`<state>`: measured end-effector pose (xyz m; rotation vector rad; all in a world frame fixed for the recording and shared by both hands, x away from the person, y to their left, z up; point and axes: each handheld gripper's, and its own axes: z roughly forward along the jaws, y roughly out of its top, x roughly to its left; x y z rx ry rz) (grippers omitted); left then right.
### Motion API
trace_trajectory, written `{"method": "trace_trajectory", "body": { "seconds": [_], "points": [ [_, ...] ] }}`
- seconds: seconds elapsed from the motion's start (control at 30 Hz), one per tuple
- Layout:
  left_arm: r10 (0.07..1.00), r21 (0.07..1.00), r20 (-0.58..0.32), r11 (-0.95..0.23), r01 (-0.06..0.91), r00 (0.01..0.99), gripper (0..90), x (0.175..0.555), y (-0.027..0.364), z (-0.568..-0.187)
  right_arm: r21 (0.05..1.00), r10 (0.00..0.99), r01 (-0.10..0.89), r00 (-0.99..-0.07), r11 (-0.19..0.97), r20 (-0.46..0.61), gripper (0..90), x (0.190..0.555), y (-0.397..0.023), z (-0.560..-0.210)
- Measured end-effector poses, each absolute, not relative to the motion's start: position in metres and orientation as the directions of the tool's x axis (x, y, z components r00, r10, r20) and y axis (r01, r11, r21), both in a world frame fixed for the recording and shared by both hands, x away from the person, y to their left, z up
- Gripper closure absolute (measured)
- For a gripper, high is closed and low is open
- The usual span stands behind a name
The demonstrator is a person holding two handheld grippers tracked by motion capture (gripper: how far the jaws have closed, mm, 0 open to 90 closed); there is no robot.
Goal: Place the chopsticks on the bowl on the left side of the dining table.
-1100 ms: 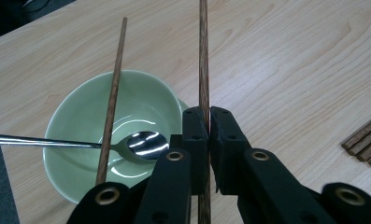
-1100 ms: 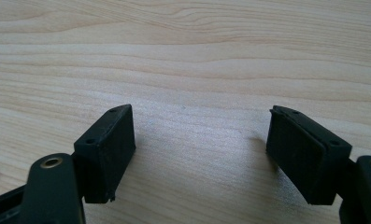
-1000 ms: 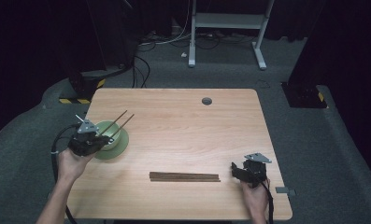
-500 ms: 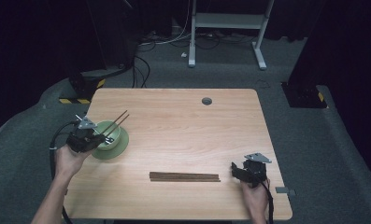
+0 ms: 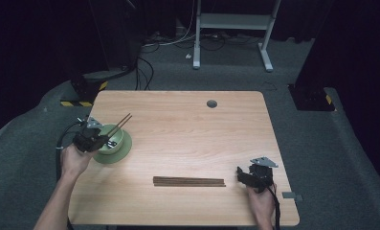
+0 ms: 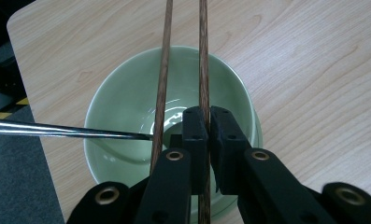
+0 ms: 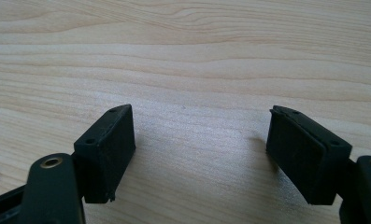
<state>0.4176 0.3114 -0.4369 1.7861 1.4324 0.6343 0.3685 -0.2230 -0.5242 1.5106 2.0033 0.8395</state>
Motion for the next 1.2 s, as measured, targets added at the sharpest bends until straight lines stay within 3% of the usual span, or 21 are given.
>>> {"method": "trace_trajectory", "body": {
  "seconds": [1.2],
  "points": [
    [0.975, 0.786, -0.046, -0.100, 0.610, 0.218, 84.4, 0.435, 0.313, -0.452, 0.724, 0.963, 0.661, -0.268, 0.199, -0.021, 23.2, 0.369, -0.223, -0.524]
  ]
}}
